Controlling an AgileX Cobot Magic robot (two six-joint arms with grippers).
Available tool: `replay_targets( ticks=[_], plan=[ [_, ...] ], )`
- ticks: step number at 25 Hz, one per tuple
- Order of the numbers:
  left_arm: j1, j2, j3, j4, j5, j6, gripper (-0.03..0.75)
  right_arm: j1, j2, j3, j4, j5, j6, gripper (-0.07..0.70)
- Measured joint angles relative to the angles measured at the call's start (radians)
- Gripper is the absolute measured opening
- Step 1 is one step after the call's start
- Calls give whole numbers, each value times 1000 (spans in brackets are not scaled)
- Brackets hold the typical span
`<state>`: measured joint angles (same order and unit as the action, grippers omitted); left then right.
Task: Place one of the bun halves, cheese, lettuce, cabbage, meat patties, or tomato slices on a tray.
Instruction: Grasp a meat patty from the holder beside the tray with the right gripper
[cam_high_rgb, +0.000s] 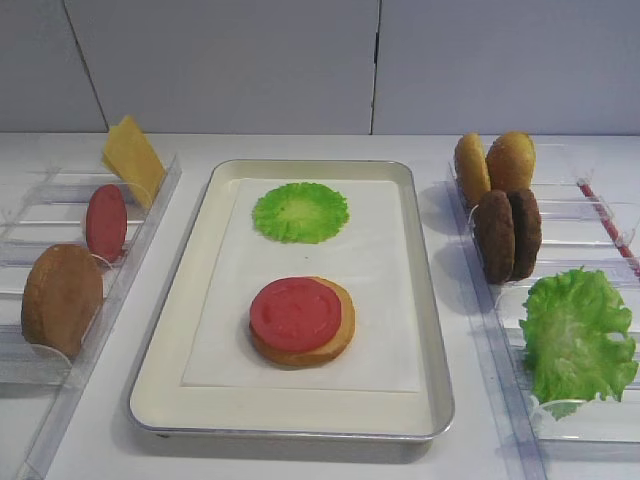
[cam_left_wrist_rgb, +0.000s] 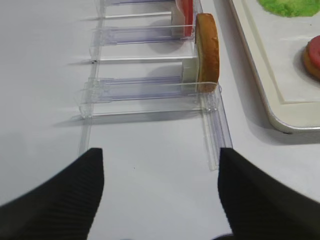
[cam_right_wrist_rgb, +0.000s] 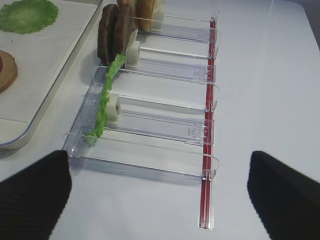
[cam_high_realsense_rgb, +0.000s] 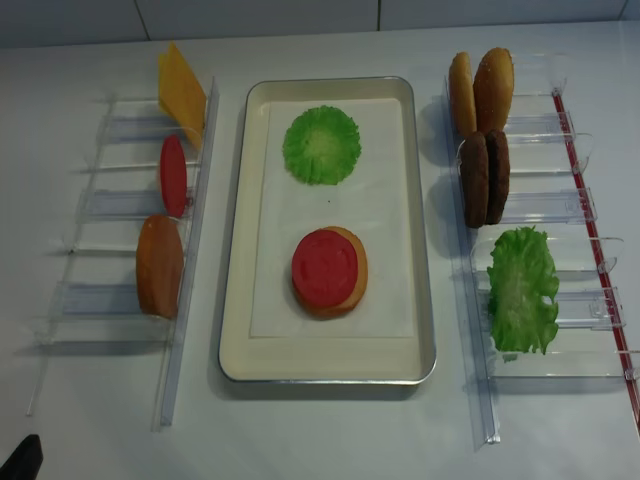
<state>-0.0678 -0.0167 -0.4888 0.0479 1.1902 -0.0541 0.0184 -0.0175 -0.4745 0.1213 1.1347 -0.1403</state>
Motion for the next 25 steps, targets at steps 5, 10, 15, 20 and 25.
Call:
replay_targets(
  ticks=[5, 10, 15, 20, 25],
  plan=[
    [0, 0, 0, 0, 0, 0, 485, 0, 0, 0, 0, 0, 0, 689],
    [0, 0, 0, 0, 0, 0, 485, 0, 0, -4, 8, 0, -19, 689],
    [0, 0, 0, 0, 0, 0, 485, 0, 71, -119, 93, 0, -82, 689],
    [0, 0, 0, 0, 0, 0, 485, 0, 311, -303, 130, 8, -65, 689],
    [0, 0, 0, 0, 0, 0, 485, 0, 610, -491, 259, 53, -83, 689]
  ],
)
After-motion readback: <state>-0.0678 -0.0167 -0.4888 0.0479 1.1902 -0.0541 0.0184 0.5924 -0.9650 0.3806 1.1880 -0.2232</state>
